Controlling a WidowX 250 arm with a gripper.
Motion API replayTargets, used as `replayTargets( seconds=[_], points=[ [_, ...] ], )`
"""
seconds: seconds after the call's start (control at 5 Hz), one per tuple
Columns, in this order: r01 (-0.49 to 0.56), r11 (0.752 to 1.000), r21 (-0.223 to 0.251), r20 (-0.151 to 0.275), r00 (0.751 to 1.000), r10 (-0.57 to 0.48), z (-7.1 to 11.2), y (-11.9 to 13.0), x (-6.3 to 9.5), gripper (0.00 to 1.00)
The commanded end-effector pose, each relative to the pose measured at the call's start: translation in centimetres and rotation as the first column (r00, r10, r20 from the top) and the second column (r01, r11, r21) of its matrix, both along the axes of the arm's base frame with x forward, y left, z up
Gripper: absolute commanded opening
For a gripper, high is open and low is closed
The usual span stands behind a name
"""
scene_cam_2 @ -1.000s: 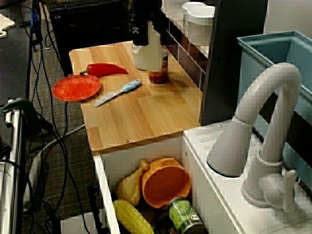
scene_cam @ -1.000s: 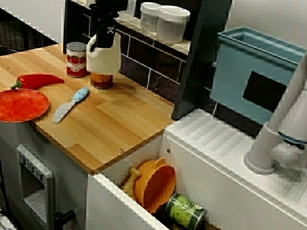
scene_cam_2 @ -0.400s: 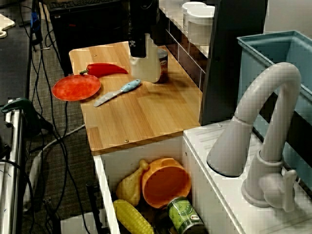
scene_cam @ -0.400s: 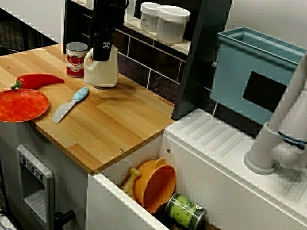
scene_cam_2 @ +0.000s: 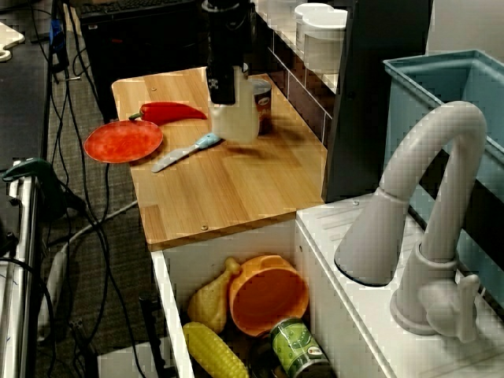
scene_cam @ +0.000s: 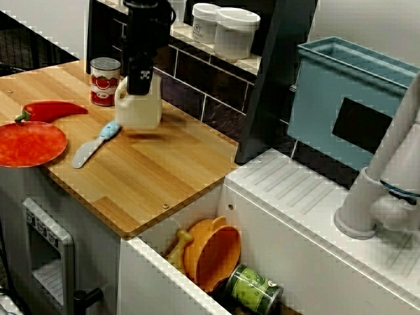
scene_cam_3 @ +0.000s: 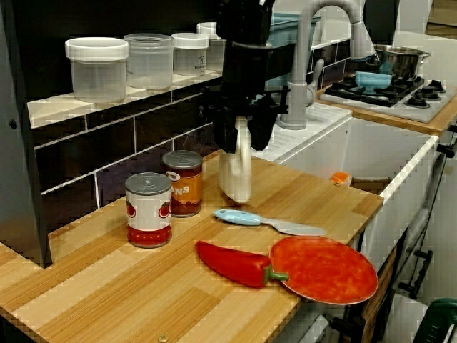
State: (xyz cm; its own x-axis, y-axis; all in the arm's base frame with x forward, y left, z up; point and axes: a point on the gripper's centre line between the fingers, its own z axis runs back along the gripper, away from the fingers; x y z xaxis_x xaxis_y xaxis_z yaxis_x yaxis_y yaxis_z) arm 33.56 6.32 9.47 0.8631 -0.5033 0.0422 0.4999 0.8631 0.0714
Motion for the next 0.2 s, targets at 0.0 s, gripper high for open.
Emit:
replayTargets(
  seconds=[0.0],
  points=[
    [0.025,1.000,0.017,0.046,0.999,-0.026,0.42,-1.22,0.17,0.00]
  ],
)
